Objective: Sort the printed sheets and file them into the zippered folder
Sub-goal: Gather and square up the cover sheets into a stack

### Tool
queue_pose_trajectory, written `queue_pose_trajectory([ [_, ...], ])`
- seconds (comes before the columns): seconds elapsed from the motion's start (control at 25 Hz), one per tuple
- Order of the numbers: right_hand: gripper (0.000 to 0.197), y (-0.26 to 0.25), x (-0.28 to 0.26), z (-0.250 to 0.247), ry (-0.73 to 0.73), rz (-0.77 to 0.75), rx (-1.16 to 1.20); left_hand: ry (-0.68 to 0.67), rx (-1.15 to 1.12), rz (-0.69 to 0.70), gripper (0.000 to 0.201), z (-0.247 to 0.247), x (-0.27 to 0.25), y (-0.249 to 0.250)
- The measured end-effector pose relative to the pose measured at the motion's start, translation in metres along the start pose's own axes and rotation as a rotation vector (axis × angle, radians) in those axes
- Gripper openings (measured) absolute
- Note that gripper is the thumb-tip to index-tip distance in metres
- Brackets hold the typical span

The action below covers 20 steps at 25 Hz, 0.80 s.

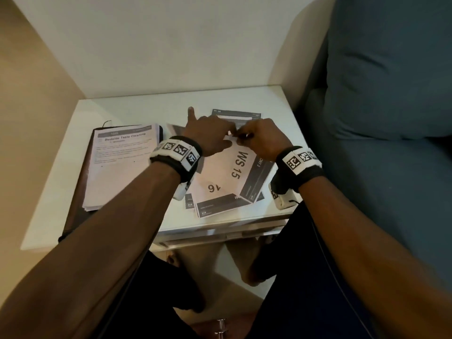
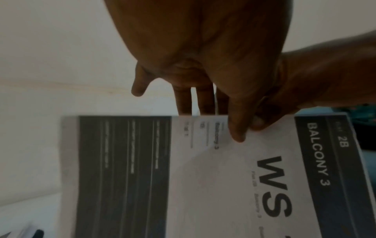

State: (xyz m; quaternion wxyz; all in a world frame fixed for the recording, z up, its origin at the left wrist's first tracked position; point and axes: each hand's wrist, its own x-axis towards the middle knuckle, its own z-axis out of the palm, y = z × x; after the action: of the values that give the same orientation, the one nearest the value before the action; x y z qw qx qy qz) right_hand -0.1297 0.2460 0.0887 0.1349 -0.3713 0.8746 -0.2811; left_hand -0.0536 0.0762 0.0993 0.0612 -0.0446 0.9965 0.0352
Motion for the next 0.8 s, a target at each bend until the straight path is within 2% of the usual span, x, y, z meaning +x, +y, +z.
queue_pose_trajectory([
  [0.08, 0.027, -0.010, 0.003, -0.015, 0.109, -0.012, -0.047, 0.048, -0.136, -0.004, 0.027, -0.010, -0.006, -0.016],
  [0.16, 0.040, -0.008, 0.002, -0.025, 0.377, 0.055, -0.083, 0.177, -0.347, -0.032, 0.020, -0.005, -0.018, -0.040],
  [0.24, 0.064, 0.003, -0.004, -0.022, 0.579, 0.164, 0.117, 0.349, -0.713, -0.155, 0.021, 0.011, -0.041, -0.059],
  [0.28, 0.077, 0.009, -0.008, -0.015, 0.575, 0.238, 0.300, 0.414, -0.971, -0.233, 0.023, 0.021, -0.053, -0.063],
  [0.36, 0.094, 0.013, -0.013, 0.014, 0.394, 0.391, 0.698, 0.458, -1.461, -0.382, 0.026, 0.041, -0.075, -0.066],
  [0.4, 0.093, 0.014, -0.016, 0.029, 0.280, 0.439, 0.834, 0.451, -1.653, -0.430, 0.028, 0.051, -0.084, -0.063],
  [0.44, 0.083, 0.016, -0.018, 0.042, 0.197, 0.434, 0.912, 0.442, -1.789, -0.473, 0.030, 0.059, -0.088, -0.062],
  [0.48, 0.065, 0.015, -0.019, 0.060, 0.159, 0.391, 0.947, 0.436, -1.886, -0.513, 0.032, 0.067, -0.098, -0.063],
  [0.56, 0.034, 0.011, -0.022, 0.078, 0.196, 0.316, 0.952, 0.412, -2.027, -0.555, 0.037, 0.081, -0.109, -0.067],
  [0.64, 0.027, 0.008, -0.023, 0.089, 0.221, 0.300, 0.941, 0.375, -2.106, -0.574, 0.042, 0.091, -0.120, -0.072],
  [0.8, 0.030, 0.003, -0.022, 0.107, 0.182, 0.300, 0.900, 0.344, -2.154, -0.572, 0.041, 0.106, -0.132, -0.077],
])
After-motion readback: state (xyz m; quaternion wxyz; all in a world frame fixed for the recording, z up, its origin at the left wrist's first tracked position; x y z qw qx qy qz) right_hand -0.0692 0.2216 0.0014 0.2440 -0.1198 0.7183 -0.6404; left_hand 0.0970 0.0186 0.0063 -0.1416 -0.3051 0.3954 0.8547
